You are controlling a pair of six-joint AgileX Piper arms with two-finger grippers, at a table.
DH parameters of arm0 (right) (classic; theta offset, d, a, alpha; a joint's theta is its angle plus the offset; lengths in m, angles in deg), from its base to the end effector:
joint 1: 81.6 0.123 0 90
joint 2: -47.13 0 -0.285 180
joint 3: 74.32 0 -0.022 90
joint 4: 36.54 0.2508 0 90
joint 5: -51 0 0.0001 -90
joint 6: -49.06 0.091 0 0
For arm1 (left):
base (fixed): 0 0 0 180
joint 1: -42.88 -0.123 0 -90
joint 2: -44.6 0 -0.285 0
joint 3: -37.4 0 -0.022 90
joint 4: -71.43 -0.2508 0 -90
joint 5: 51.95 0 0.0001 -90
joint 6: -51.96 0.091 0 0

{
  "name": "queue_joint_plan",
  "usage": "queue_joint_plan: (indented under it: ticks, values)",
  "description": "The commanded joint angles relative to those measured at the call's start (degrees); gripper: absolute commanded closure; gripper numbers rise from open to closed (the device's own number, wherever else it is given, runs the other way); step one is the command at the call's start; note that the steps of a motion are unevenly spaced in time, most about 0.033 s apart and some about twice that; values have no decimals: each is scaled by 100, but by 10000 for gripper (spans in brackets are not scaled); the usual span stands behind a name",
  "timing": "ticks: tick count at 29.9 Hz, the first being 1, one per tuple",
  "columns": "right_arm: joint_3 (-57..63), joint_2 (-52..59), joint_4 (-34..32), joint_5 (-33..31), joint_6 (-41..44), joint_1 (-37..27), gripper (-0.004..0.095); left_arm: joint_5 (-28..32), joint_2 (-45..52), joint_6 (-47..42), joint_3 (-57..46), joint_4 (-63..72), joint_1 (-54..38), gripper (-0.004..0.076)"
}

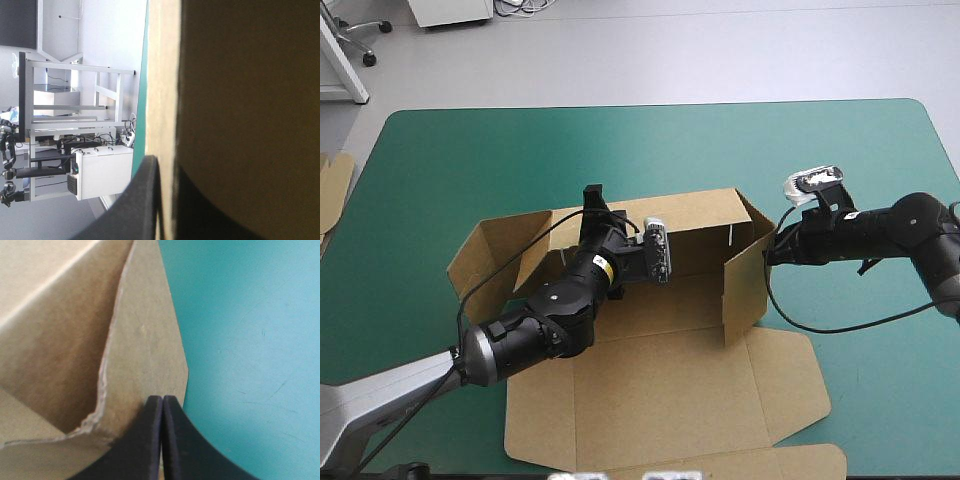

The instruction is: Fold the box

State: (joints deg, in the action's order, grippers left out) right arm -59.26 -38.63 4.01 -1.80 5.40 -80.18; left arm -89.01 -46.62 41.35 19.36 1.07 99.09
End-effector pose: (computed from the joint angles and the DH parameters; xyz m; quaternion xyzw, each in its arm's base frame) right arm 0.2718 0.0539 0.3173 -0.2199 0.8976 0.2182 0.3137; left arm 0.2168 -0.2309 0.3046 0.6161 0.5896 0.2582 0.4540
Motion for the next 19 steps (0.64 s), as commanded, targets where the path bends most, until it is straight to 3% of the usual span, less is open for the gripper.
queue_joint_plan:
  ticks: [1,10,19]
  values:
    - [-117,339,193,-12,-211,10,854,240,79,-195,22,497,78,738]
    - [-117,421,-199,40,90,383,460,267,79,-195,22,497,78,738]
    - [-110,432,-126,-175,210,417,421,258,79,-195,22,497,78,738]
